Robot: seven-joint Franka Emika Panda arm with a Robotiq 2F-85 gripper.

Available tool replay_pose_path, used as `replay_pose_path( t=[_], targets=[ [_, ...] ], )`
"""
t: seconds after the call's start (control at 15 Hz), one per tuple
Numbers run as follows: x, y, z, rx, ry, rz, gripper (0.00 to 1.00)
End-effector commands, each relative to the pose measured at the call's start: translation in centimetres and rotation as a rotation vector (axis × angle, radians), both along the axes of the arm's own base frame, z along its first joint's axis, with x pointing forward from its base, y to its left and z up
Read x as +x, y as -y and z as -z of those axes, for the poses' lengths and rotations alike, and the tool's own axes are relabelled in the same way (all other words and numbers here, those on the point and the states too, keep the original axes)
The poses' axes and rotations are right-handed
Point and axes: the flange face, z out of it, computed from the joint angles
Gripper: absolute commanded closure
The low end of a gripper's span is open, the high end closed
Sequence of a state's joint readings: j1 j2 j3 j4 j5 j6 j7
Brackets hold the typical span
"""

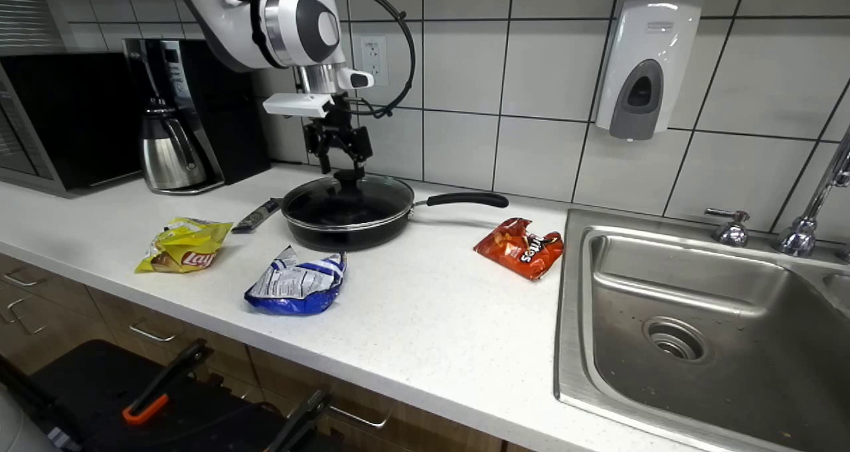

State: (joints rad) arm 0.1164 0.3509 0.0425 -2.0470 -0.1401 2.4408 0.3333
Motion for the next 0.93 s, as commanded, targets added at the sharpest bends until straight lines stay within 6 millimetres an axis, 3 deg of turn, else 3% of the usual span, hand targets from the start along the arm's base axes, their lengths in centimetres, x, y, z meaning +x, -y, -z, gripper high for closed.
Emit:
replay_pose_path(
  t=[0.0,0.4,0.53,0.73,0.87],
  targets=[
    [0.83,0.14,-0.16,-0.006,0.0,0.001,0.0],
    [1.01,0.42,0.07,-0.001,-0.004,0.005,0.0],
    [0.81,0.43,-0.16,0.0,-0.01,-0.002,0.26],
    [0.52,0.54,-0.45,-0.004,-0.016,-0.001,0.51],
    [0.38,0.69,-0.71,-0.006,-0.015,0.003,0.61]
  ],
)
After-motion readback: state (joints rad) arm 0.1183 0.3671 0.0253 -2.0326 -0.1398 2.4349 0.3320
